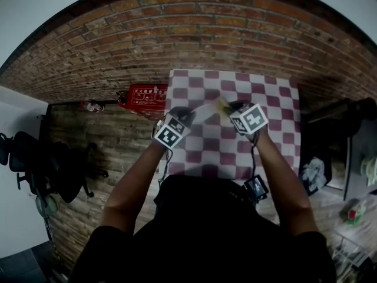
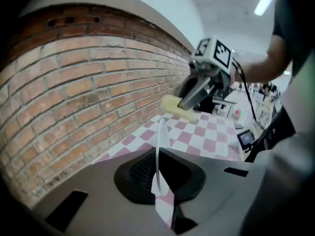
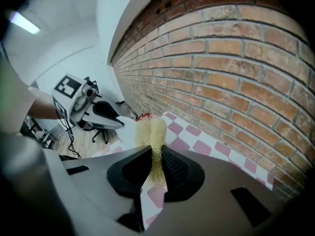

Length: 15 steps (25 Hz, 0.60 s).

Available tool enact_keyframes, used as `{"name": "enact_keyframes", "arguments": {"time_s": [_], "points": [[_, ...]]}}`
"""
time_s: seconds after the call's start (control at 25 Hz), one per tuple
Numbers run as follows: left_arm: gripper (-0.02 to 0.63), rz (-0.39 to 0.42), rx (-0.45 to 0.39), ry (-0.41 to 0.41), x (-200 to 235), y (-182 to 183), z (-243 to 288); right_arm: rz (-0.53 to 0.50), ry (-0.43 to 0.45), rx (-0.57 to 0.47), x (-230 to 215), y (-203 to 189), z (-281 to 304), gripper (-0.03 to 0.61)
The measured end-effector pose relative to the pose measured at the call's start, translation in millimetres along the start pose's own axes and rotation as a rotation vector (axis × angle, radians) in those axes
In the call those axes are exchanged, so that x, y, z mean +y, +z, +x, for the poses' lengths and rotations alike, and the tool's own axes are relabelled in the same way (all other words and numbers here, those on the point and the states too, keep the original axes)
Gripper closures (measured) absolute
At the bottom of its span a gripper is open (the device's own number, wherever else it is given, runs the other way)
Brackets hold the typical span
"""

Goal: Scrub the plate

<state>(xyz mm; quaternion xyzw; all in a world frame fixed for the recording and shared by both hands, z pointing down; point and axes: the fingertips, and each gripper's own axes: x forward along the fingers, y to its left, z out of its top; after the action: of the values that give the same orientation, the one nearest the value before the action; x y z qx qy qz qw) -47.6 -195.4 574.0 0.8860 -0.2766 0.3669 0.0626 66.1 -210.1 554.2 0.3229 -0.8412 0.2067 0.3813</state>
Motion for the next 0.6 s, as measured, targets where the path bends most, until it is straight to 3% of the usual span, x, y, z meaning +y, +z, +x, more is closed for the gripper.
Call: {"name": "enact_keyframes", "arguments": {"time_s": [0.12,0.32,0.6], "points": [[0.598,0.215,0.019,0.070,1,14,-2,-0.045,0.047,-0.029,18,38,-15,0.523],[0.598,0.500,0.027,0.166,4,34,-4,-0.132,0.107,-0.035,47,83,-24,0.525],[0.598,0.860,-0.028,0.304,-6,56,-16,-0.153,0.159,0.018,69,99,-22,0.523]]}}
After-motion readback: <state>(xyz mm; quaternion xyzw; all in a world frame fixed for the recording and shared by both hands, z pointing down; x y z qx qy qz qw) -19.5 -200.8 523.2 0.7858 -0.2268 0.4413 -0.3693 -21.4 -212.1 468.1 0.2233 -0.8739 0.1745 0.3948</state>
